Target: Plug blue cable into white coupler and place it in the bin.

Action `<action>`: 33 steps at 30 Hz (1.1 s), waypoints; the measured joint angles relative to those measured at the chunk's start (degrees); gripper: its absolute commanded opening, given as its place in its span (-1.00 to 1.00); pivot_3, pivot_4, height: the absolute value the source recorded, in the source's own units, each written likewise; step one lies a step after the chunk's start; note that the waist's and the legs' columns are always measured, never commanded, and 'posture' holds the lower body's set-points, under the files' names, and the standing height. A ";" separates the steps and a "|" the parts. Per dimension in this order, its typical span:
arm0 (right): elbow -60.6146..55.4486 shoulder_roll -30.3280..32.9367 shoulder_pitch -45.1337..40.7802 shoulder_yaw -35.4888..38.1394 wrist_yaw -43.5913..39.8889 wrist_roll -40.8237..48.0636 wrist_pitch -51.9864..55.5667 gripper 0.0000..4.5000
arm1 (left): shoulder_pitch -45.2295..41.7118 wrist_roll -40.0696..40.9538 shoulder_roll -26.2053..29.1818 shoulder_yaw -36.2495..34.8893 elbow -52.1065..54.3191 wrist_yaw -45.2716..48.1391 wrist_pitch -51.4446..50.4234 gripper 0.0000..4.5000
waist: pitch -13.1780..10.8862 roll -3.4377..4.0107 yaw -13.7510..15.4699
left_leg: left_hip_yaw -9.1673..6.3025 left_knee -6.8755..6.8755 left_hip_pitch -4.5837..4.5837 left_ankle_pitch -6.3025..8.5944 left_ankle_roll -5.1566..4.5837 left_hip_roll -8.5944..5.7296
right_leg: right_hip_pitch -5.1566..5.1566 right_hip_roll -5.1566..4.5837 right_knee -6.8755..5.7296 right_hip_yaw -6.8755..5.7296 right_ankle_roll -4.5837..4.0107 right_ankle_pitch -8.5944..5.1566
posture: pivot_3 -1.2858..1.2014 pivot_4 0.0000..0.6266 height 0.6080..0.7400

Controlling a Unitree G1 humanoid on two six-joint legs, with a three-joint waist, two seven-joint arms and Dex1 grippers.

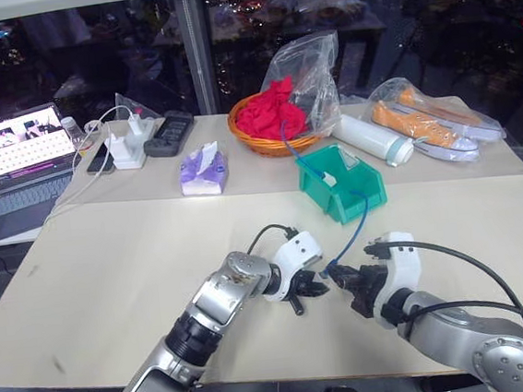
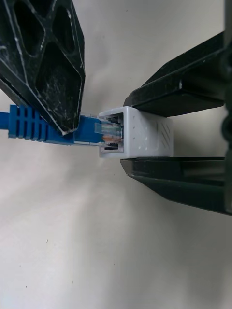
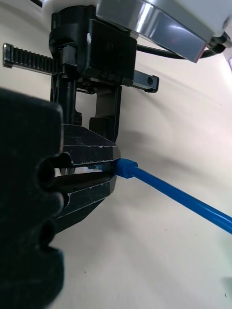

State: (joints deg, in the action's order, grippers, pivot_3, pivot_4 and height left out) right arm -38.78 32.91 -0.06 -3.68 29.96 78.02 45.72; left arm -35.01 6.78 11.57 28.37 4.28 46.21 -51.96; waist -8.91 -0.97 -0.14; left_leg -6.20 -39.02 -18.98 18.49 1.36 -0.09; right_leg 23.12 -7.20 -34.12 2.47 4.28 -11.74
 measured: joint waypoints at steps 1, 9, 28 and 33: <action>0.01 -0.03 0.03 0.00 0.00 0.00 0.00 -1.00 | 0.10 0.01 -0.01 0.00 0.14 -0.17 -0.15 -0.71 | 0.02 0.00 -0.01 | 0.00 0.01 0.01 0.00 0.00 0.00 | 0.00 0.00 0.00 0.00 0.00 0.00 | 0.03 -0.52 1.00; 1.05 0.02 1.07 -0.17 -4.15 -2.18 0.02 -1.00 | 1.67 0.55 -0.33 -0.11 1.98 -2.48 -2.52 -0.71 | 0.77 -0.03 -0.23 | 0.00 0.11 0.19 0.05 -0.08 0.00 | -0.12 0.00 0.04 0.00 0.04 -0.07 | 0.03 -0.52 1.00; 5.75 -2.23 -1.26 -1.15 -16.14 -13.88 3.86 -1.00 | 1.82 0.27 -2.19 -0.34 -0.18 -5.92 -4.05 -0.71 | 1.60 -0.41 -0.56 | -0.01 0.28 0.84 0.19 -0.29 0.01 | -1.04 0.01 0.03 0.02 0.47 -0.67 | 0.03 -0.52 1.00; 6.89 -2.28 -1.21 -0.73 -18.96 -14.68 3.87 -1.00 | 1.87 0.27 -2.19 -0.29 -0.38 -6.26 -4.06 -0.71 | 1.86 -0.45 -0.60 | -0.02 0.28 0.85 0.19 -0.29 0.02 | -1.04 0.02 0.03 0.02 0.48 -0.68 | 0.03 -0.52 1.00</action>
State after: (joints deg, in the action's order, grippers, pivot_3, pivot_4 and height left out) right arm -31.90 30.62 -1.27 -4.41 10.99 63.33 49.59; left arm -33.14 7.05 9.38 28.08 3.90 39.95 -56.01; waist -7.06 -1.42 -0.74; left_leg -6.22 -38.74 -18.14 18.68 1.08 -0.07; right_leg 22.08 -7.18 -34.09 2.49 4.75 -12.42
